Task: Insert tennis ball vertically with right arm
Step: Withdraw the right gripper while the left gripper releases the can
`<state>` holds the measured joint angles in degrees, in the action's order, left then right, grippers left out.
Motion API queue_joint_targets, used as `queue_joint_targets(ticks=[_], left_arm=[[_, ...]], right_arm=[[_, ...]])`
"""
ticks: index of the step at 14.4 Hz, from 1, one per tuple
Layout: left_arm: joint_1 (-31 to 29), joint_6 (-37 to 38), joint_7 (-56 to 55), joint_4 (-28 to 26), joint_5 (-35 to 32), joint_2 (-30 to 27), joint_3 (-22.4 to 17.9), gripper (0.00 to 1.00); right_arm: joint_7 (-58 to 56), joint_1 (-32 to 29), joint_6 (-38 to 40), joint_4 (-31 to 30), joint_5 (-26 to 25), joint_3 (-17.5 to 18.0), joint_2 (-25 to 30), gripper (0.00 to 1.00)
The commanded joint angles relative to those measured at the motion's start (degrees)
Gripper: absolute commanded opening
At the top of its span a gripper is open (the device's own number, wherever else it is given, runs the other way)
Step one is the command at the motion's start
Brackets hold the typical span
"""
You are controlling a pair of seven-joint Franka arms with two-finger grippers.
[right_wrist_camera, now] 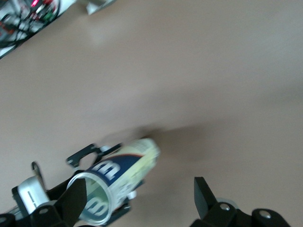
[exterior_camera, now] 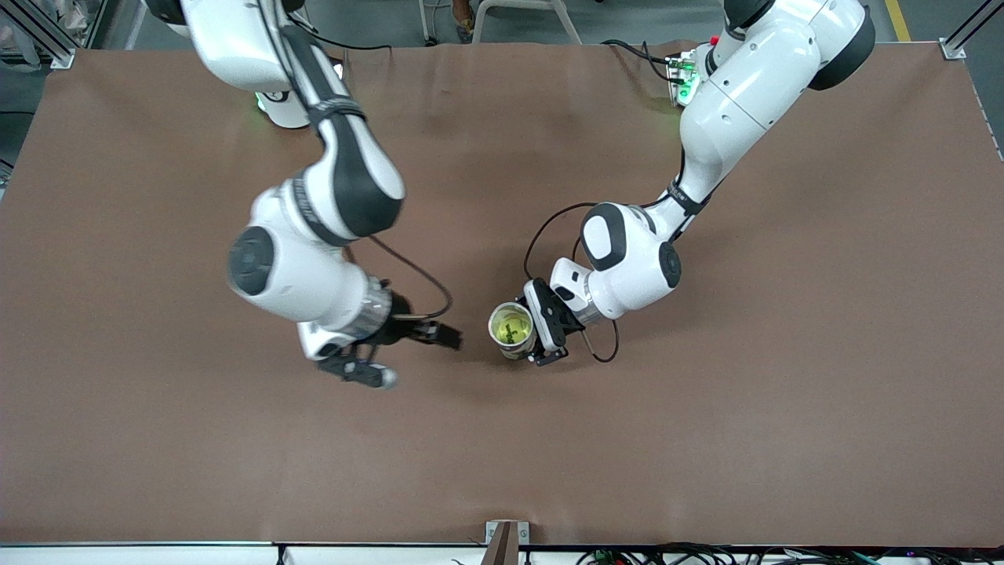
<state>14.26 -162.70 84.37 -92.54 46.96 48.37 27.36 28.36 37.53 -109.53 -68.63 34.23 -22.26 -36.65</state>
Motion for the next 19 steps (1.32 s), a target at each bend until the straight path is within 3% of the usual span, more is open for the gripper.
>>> queue_joint_targets(ticks=[1, 3, 8, 12, 16, 17, 18, 19], left_arm=[[-0.6, -0.4, 1.8, -0.4, 1.3, 0.3, 0.3, 1.00], [-1.2, -0.3, 1.8, -1.3, 1.2, 0.1, 0.2, 1.00], [-4.0, 3.0, 1.5, -4.8, 0.8, -2.0, 0.1, 1.00], [-6.3, 9.9, 0.4, -4.8, 0.4, -4.7, -2.0, 1.00], [-6.7, 16.3, -2.5, -4.1, -2.1, -6.7, -8.3, 1.00], [-7.7, 17.2, -3.1, -3.7, -2.9, -7.1, -8.8, 1.00], [-8.4, 19.3, -4.4, -3.1, -3.4, -7.2, -9.2, 1.00], [-9.4, 21.5, -6.1, -2.0, -4.1, -7.3, -10.5, 1.00]], right_arm=[[-2.7, -1.6, 6.8, -1.7, -7.3, -2.2, 6.7, 1.00], [-6.4, -2.3, 11.9, -1.7, -10.5, -5.0, 9.7, 1.00], [-15.1, -2.6, 23.8, -1.7, -10.7, -15.5, 13.8, 1.00], [-15.3, -2.7, 27.1, -1.7, -13.5, -18.9, 16.7, 1.00], [-18.7, -10.8, 27.0, -1.5, -15.9, -15.1, 17.3, 1.00], [-20.8, -12.2, 26.9, -1.4, -18.9, -13.4, 18.2, 1.00], [-22.5, -14.2, 26.9, -1.4, -22.8, -10.1, 19.3, 1.00], [-22.8, -18.1, 26.7, -1.1, -25.6, -4.5, 20.2, 1.00]])
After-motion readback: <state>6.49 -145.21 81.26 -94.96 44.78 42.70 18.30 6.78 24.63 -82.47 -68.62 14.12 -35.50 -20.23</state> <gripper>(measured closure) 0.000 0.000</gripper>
